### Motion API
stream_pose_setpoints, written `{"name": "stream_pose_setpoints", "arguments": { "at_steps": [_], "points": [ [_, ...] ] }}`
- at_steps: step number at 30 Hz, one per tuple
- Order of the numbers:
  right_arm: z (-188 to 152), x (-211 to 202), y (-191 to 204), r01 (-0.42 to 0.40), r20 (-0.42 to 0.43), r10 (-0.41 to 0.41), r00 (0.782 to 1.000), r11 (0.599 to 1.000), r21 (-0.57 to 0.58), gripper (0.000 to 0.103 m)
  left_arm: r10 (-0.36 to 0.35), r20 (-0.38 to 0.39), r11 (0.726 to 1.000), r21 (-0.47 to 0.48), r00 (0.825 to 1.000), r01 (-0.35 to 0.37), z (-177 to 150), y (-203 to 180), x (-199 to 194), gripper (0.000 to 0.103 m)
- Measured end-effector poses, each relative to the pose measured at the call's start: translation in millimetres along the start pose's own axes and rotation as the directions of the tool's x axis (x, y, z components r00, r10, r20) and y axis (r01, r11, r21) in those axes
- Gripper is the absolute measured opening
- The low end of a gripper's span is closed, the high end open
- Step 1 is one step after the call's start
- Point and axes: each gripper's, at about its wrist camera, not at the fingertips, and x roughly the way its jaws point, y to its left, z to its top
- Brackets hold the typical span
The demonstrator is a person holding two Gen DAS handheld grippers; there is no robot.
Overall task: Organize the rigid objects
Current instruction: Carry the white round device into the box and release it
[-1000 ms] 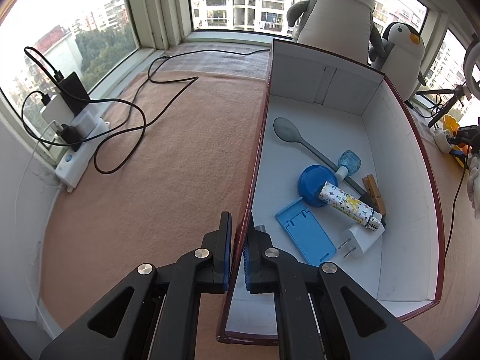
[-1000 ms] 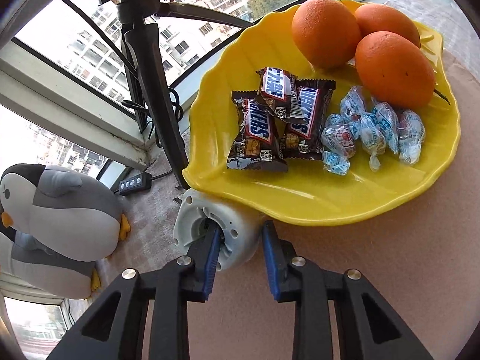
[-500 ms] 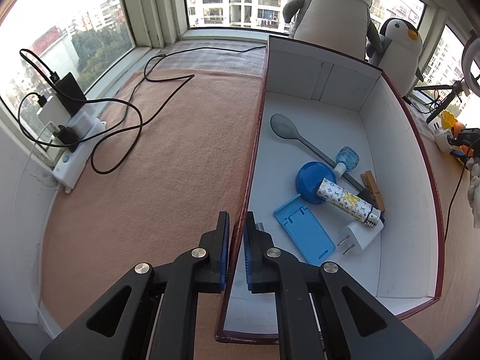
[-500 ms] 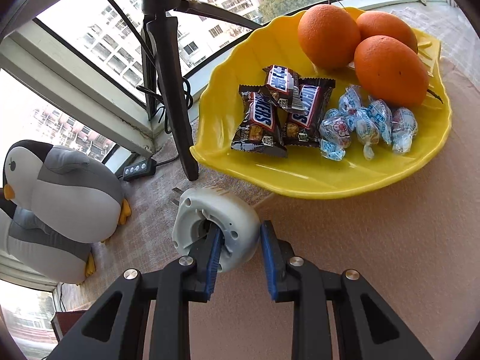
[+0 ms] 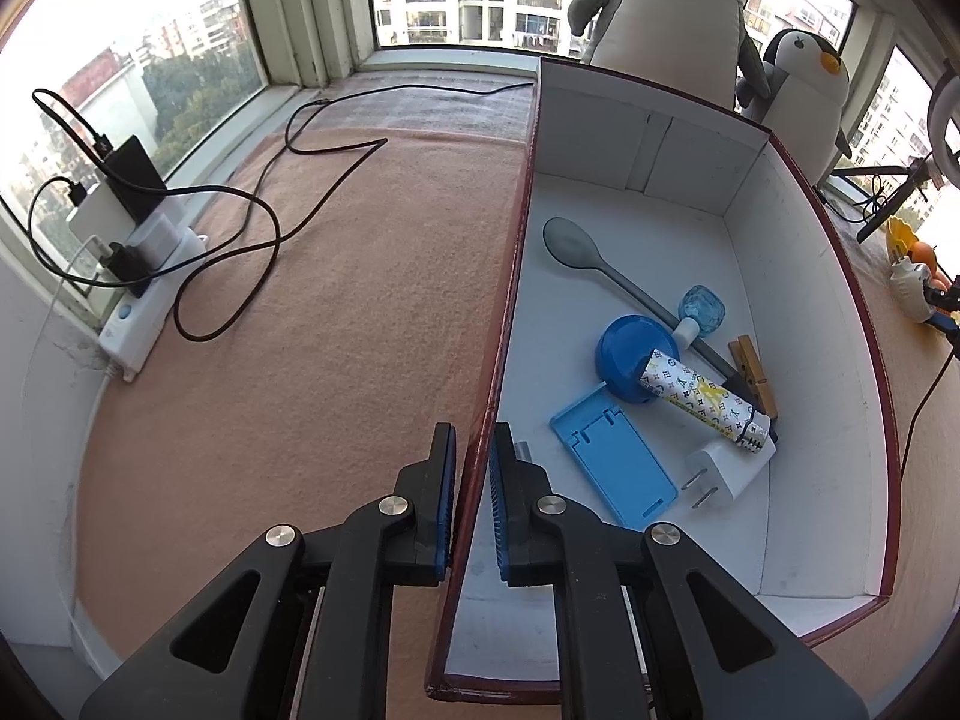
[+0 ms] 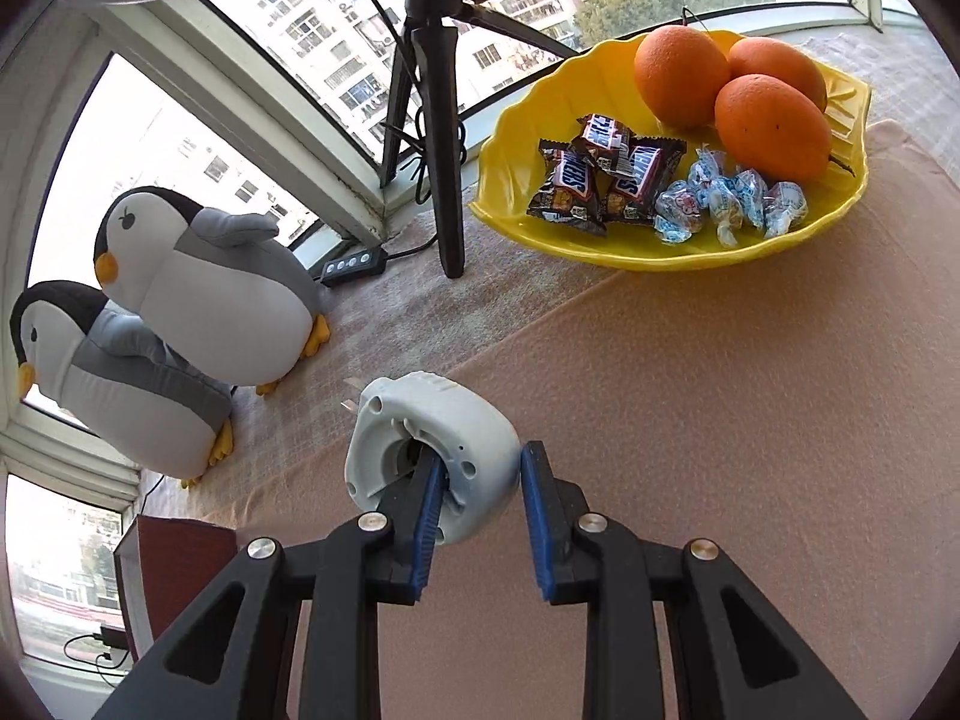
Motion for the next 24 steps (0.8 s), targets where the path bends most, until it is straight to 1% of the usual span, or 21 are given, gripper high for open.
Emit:
{"name": "stream_pose_setpoints", "arguments": {
  "at_steps": [2, 5, 9, 12, 16, 20, 24],
  "points": [
    [-11, -13, 12, -0.029, -0.006, 0.029, 1.0, 0.998, -0.052, 0.023, 0.002, 0.001, 1.0, 0.001, 1.0, -0.002, 0, 0, 0, 0.009],
    [-33, -32, 41, -0.067, -0.016, 0.065, 0.998, 0.986, -0.156, 0.023, 0.005, 0.001, 1.0, 0.002, 1.0, -0.005, 1, 0, 1, 0.009],
    [-67, -57, 86, -0.13, -0.042, 0.123, 0.992, 0.944, -0.305, 0.023, 0.012, 0.004, 1.0, 0.007, 1.0, -0.012, 0, -2, 1, 0.009],
    [-93, -70, 123, -0.17, -0.065, 0.157, 0.986, 0.897, -0.408, 0.023, 0.017, 0.009, 1.0, 0.01, 1.0, -0.017, 0, -3, 0, 0.01],
    [-128, -82, 164, -0.214, -0.107, 0.186, 0.977, 0.825, -0.523, 0.023, 0.029, 0.018, 0.999, 0.021, 0.999, -0.029, 2, -5, -1, 0.01],
    [-159, -84, 195, -0.231, -0.149, 0.177, 0.973, 0.757, -0.612, 0.023, 0.039, 0.034, 0.999, 0.035, 0.999, -0.041, 2, -8, -4, 0.01],
    [-186, -82, 217, -0.222, -0.159, 0.154, 0.975, 0.695, -0.684, 0.023, 0.039, 0.039, 0.999, 0.032, 0.998, -0.04, 3, -7, -4, 0.01]
  ]
}}
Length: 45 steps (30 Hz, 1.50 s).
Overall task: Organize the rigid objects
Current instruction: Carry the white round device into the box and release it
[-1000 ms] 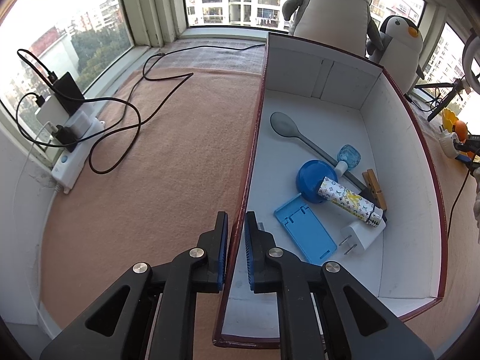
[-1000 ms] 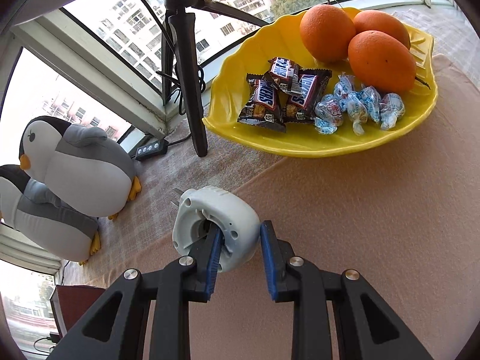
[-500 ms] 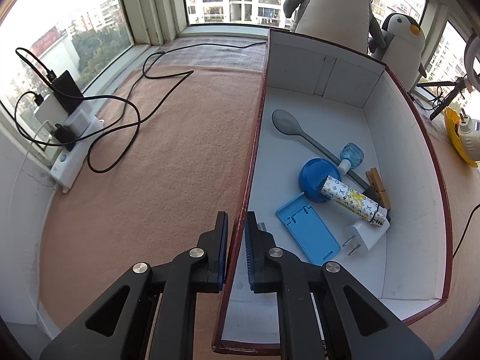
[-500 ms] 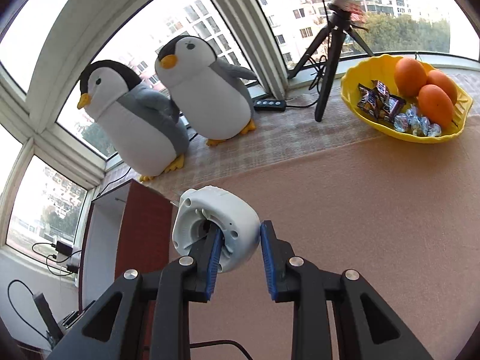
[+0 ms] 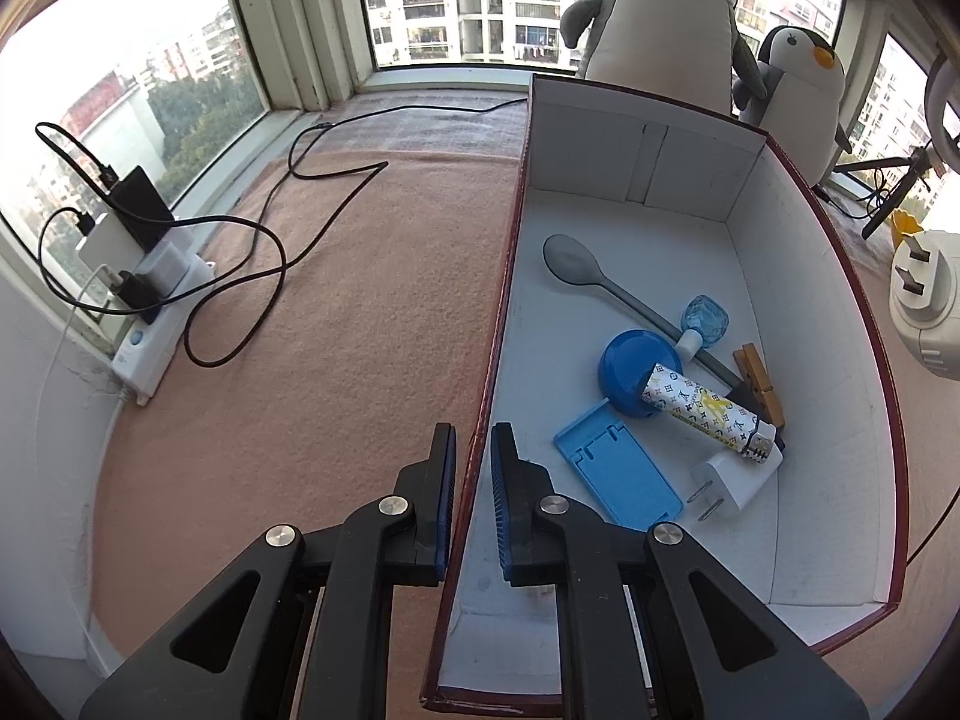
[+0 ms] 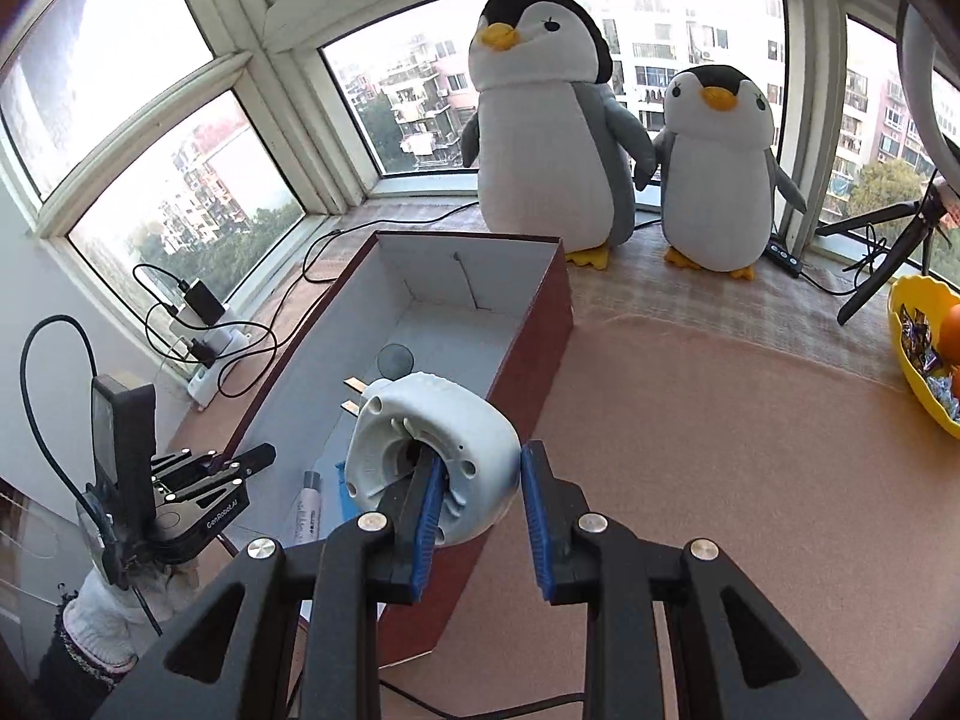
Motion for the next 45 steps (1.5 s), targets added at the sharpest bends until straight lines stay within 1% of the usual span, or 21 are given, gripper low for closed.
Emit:
{"name": "stream_pose_setpoints", "arguments": {
  "at_steps": [3, 6, 10, 18, 30, 35, 36, 37, 38, 39, 40, 42, 45],
  "points": [
    [-2, 8, 18, -0.001, -0.024, -0.001, 1.0, 0.999, -0.052, 0.023, 0.007, 0.011, 1.0, 0.002, 1.0, -0.007, 1, -1, -1, 0.01],
    [-5, 13, 34, 0.016, -0.03, -0.02, 0.999, 0.994, -0.11, 0.023, 0.011, 0.021, 1.0, 0.003, 1.0, -0.011, 1, -1, -2, 0.009],
    [-6, 20, 46, 0.026, -0.04, -0.032, 0.999, 0.988, -0.151, 0.023, 0.017, 0.028, 1.0, 0.006, 0.999, -0.017, 1, 0, -2, 0.006],
    [-8, 44, 67, 0.062, -0.08, -0.084, 0.993, 0.967, -0.247, 0.023, 0.004, 0.032, 1.0, 0.003, 0.999, -0.004, 1, 2, -2, 0.005],
    [-6, 69, 82, 0.092, -0.101, -0.13, 0.986, 0.944, -0.316, 0.023, 0.004, 0.034, 1.0, 0.008, 0.999, -0.004, 0, 1, -3, 0.005],
    [-5, 74, 86, 0.082, -0.105, -0.124, 0.987, 0.937, -0.339, 0.025, 0.003, 0.033, 1.0, 0.006, 0.999, -0.003, 1, 1, -3, 0.005],
    [-5, 74, 88, 0.077, -0.104, -0.12, 0.987, 0.935, -0.346, 0.029, 0.003, 0.033, 1.0, 0.006, 0.999, -0.003, 1, 1, -3, 0.005],
    [-5, 74, 90, 0.078, -0.102, -0.122, 0.987, 0.93, -0.358, 0.042, 0.003, 0.033, 1.0, 0.006, 0.999, -0.003, 1, 1, -3, 0.005],
    [-6, 73, 92, 0.082, -0.096, -0.126, 0.987, 0.925, -0.372, 0.049, 0.003, 0.034, 1.0, 0.006, 0.999, -0.004, 1, 1, -3, 0.005],
    [-6, 71, 94, 0.087, -0.081, -0.127, 0.989, 0.92, -0.383, 0.059, 0.004, 0.033, 1.0, 0.007, 0.999, -0.004, 1, 1, -3, 0.005],
    [-8, 68, 96, 0.096, -0.063, -0.131, 0.989, 0.914, -0.394, 0.062, 0.004, 0.033, 1.0, 0.007, 0.999, -0.004, 1, 1, -3, 0.005],
    [-8, 65, 99, 0.112, -0.04, -0.141, 0.989, 0.904, -0.412, 0.062, 0.004, 0.032, 1.0, 0.005, 0.999, -0.004, 1, 1, -3, 0.005],
    [-9, 64, 101, 0.103, -0.046, -0.135, 0.99, 0.902, -0.42, 0.062, 0.004, 0.032, 1.0, 0.006, 0.999, -0.004, 1, 1, -3, 0.005]
  ]
}}
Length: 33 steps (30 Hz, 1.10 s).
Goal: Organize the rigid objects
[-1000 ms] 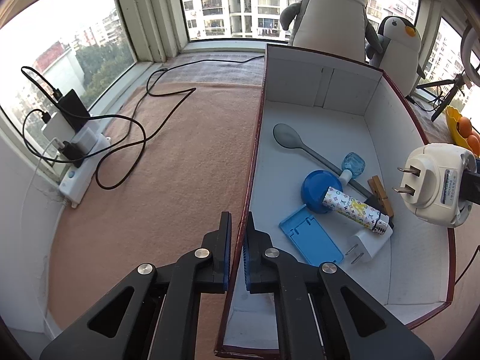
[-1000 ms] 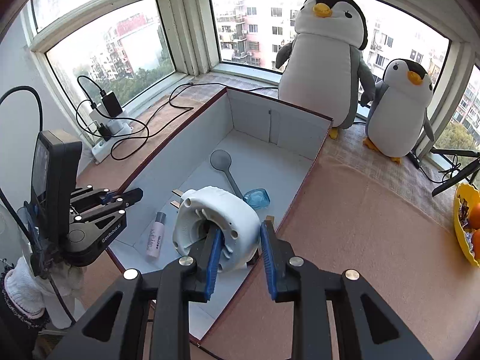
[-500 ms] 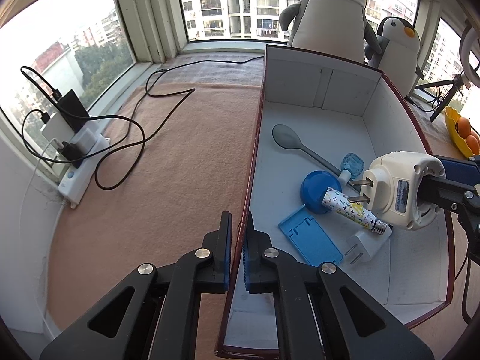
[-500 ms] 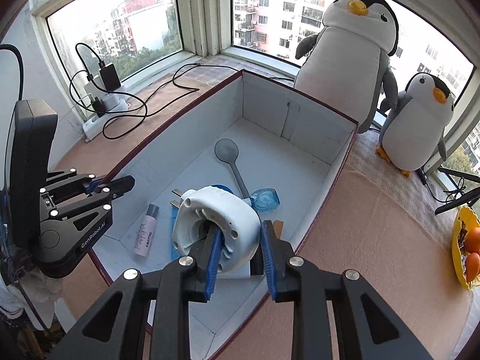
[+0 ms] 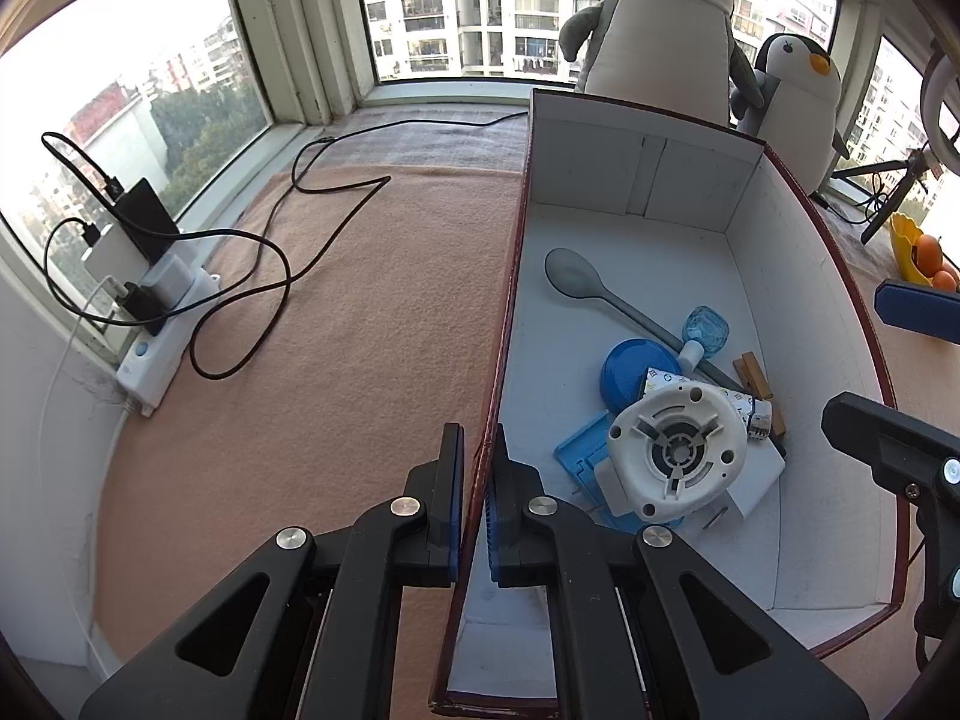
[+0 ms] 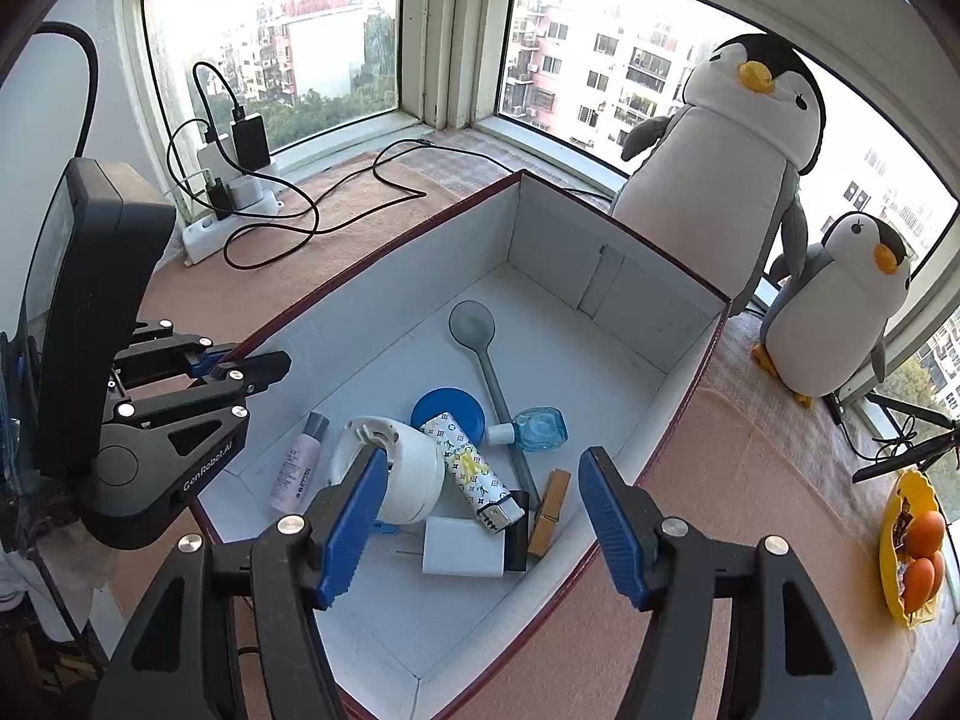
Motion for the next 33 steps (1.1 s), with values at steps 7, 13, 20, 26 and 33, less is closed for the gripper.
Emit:
{"name": "stream_pose_setpoints", "arguments": {
  "at_steps": [7, 13, 20, 26, 33],
  "points": [
    [-2, -2, 1, -0.002, -0.001, 0.002, 1.0, 1.0, 0.005, 0.062, -0.001, 0.0, 1.0, -0.003, 1.0, 0.001, 0, 0, 0, 0.005],
    [-3, -5, -1, -0.001, 0.003, 0.001, 1.0, 1.0, 0.018, 0.062, -0.001, -0.002, 1.0, -0.003, 1.0, 0.001, -1, 1, -1, 0.005],
    [-5, -9, -1, -0.001, 0.005, 0.001, 1.0, 1.0, 0.018, 0.062, -0.001, -0.005, 1.0, -0.008, 1.0, 0.001, -1, 2, 0, 0.005],
    [-7, -12, -3, -0.001, 0.011, 0.0, 1.0, 1.0, 0.026, 0.063, 0.0, -0.008, 1.0, -0.005, 1.0, 0.0, -1, 1, 0, 0.005],
    [-14, -23, -13, -0.007, 0.022, 0.006, 1.0, 0.998, 0.061, 0.064, -0.015, -0.006, 1.0, 0.0, 1.0, 0.015, -2, 0, -5, 0.015]
  ]
}}
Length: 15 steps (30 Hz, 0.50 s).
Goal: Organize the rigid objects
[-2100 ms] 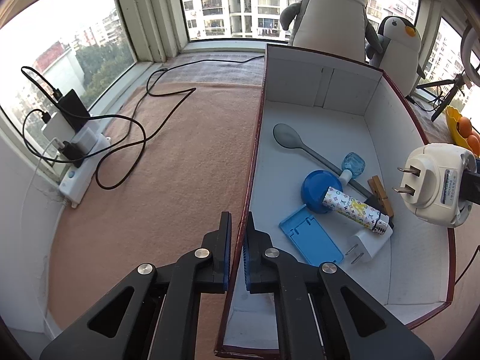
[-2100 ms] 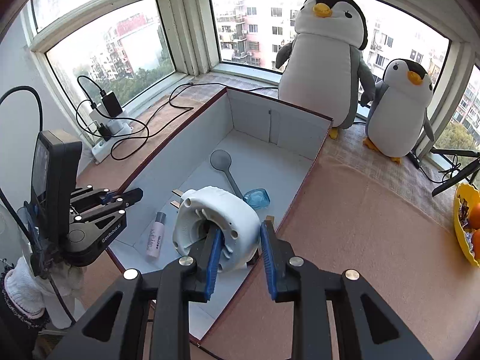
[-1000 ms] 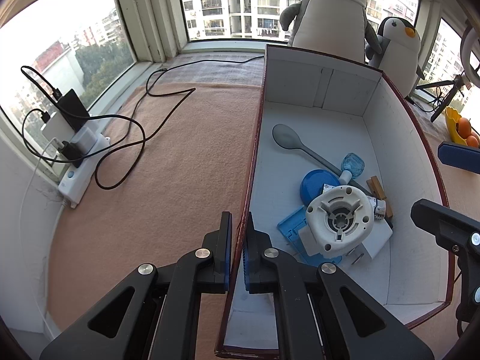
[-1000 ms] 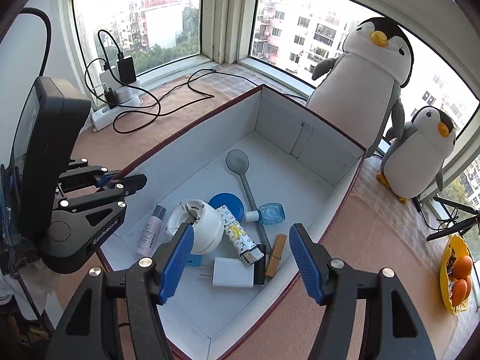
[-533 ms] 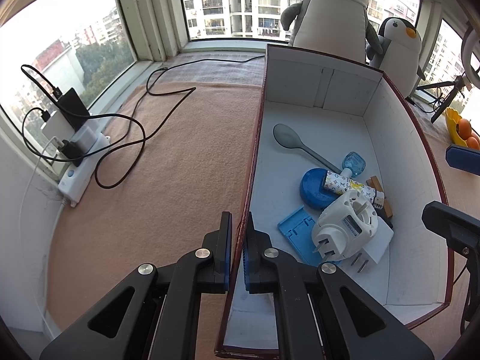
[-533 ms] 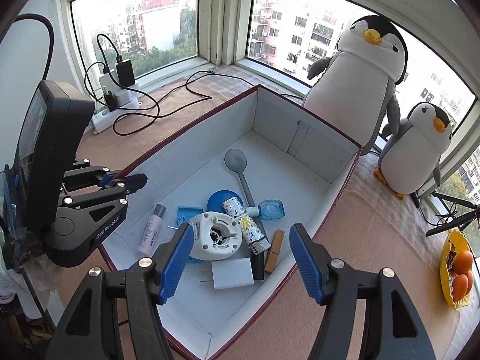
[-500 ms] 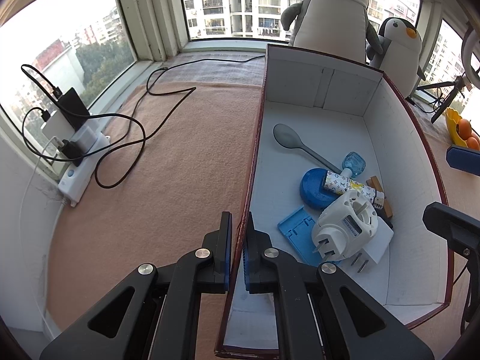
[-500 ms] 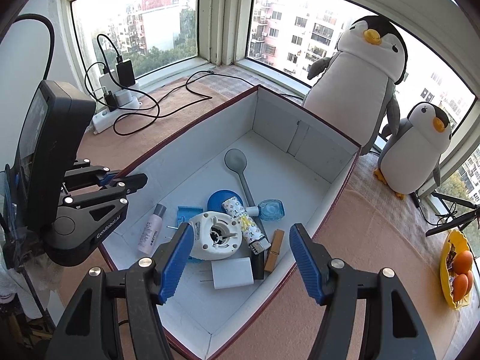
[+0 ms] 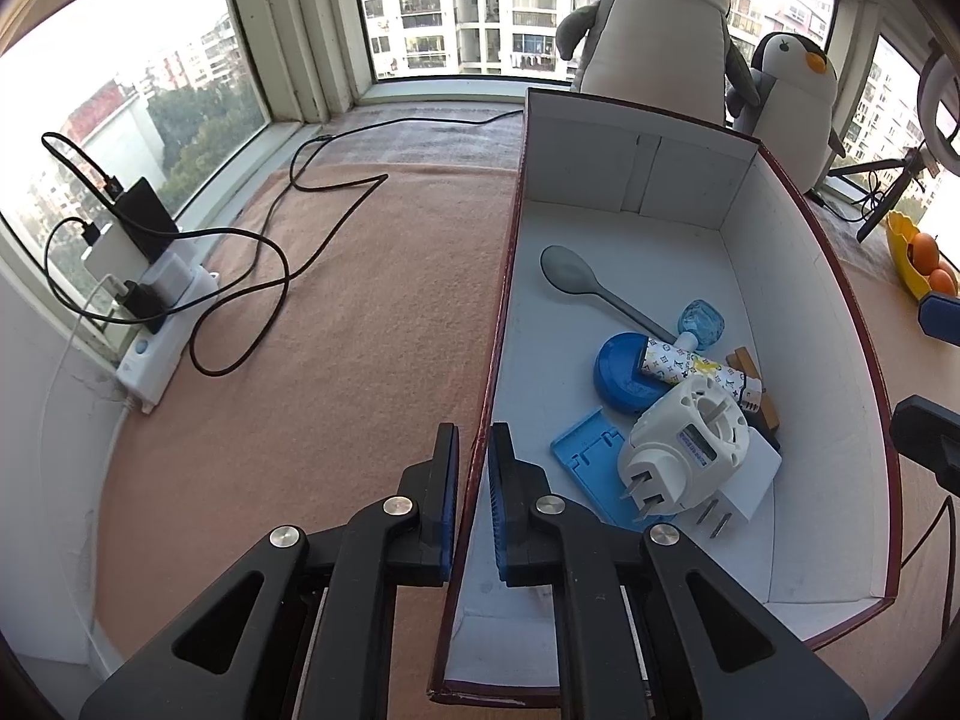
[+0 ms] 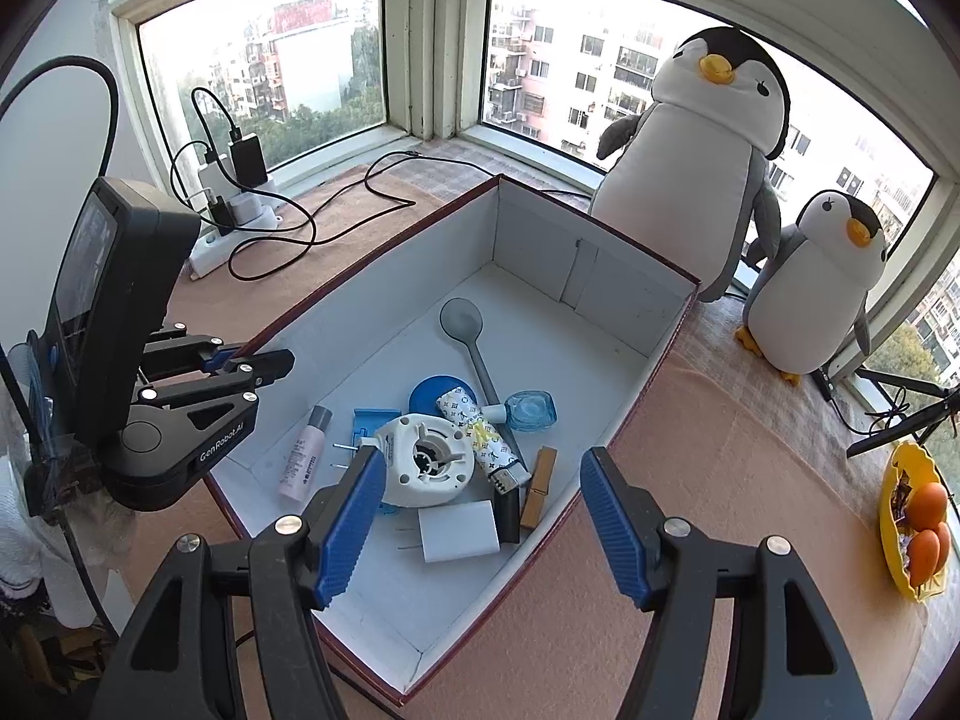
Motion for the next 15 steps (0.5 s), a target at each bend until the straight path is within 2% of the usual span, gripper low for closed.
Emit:
{"name": "stream_pose_setpoints", "arguments": {
  "at_steps": [2, 3, 8, 12, 15],
  "points": [
    [-4, -6, -5, -0.002, 0.008, 0.002, 1.0, 1.0, 0.02, 0.066, -0.003, 0.019, 1.0, -0.003, 1.0, 0.003, 0, 1, -5, 0.045],
    [-5, -9, -8, 0.0, 0.013, 0.0, 1.0, 1.0, 0.03, 0.066, 0.001, 0.033, 1.0, 0.0, 0.999, -0.001, -1, 0, -8, 0.05],
    [-17, -25, -23, 0.017, 0.034, -0.02, 0.999, 0.997, 0.074, 0.067, 0.019, 0.072, 1.0, -0.004, 0.997, -0.019, -2, 4, -24, 0.059],
    [-28, -43, -34, 0.035, 0.061, -0.042, 0.997, 0.993, 0.116, 0.071, 0.045, 0.117, 0.999, -0.019, 0.992, -0.043, -4, 7, -44, 0.06],
    [-36, -58, -41, 0.057, 0.087, -0.07, 0.994, 0.988, 0.143, 0.073, 0.028, 0.143, 0.999, -0.036, 0.989, -0.023, -5, 6, -65, 0.061]
  ]
}}
